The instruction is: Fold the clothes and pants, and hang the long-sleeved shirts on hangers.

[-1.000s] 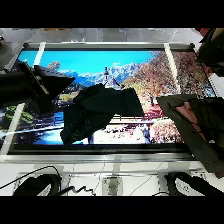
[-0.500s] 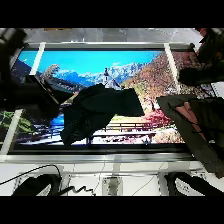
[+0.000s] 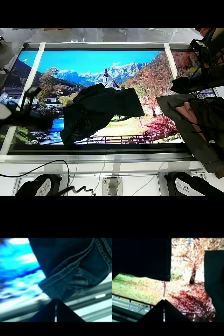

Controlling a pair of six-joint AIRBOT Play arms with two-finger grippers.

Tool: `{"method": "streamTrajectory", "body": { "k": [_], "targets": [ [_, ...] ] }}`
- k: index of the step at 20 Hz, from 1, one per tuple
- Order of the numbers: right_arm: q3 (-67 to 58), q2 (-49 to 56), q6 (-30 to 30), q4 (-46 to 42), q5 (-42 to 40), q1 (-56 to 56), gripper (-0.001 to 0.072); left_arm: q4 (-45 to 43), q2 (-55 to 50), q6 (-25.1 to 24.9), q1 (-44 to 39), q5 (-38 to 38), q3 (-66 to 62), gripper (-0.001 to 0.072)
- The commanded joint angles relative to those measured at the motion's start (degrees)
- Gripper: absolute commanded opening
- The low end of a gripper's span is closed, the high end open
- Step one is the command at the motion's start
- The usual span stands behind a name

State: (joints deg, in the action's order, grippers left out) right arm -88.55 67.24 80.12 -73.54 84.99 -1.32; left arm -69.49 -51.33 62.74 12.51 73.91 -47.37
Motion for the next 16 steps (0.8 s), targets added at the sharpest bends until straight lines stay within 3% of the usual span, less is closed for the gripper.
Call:
{"method": "streamTrajectory", "body": {
  "k": [1,2,4,5,6,10,15,16],
  "targets": [
    [0.2,0.0,-0.4,0.3,-0.1,0.1,0.0039,13.7,-0.1,-3.2,11.2,-8.1,13.1,0.0368],
    [0.2,0.0,-0.3,0.3,-0.2,0.0,0.0039,12.9,-0.1,-3.2,12.6,-9.1,14.7,0.0615],
    [0.2,0.0,-0.3,1.1,-0.6,0.0,0.0039,10.8,-0.1,-3.2,13.7,-10.4,17.3,0.0607],
    [0.2,0.0,-0.3,2.0,-0.7,0.1,0.0039,9.3,-0.3,-3.3,13.7,-10.9,18.2,0.0537],
    [0.2,0.0,-0.3,3.3,-0.9,0.1,0.0039,8.4,-1.0,-3.2,13.7,-11.4,18.9,0.0520],
    [0.2,0.0,-0.3,6.0,-1.8,0.1,0.0039,9.8,-7.5,-3.3,13.7,-12.4,19.5,0.0520],
    [0.2,0.0,-0.3,6.2,-2.1,0.1,0.0039,19.1,-16.3,-10.9,13.7,-12.7,19.5,0.0519],
    [0.2,0.0,-0.3,6.2,-2.2,0.1,0.0039,21.3,-17.5,-12.5,13.7,-13.1,19.5,0.0473]
  ]
}}
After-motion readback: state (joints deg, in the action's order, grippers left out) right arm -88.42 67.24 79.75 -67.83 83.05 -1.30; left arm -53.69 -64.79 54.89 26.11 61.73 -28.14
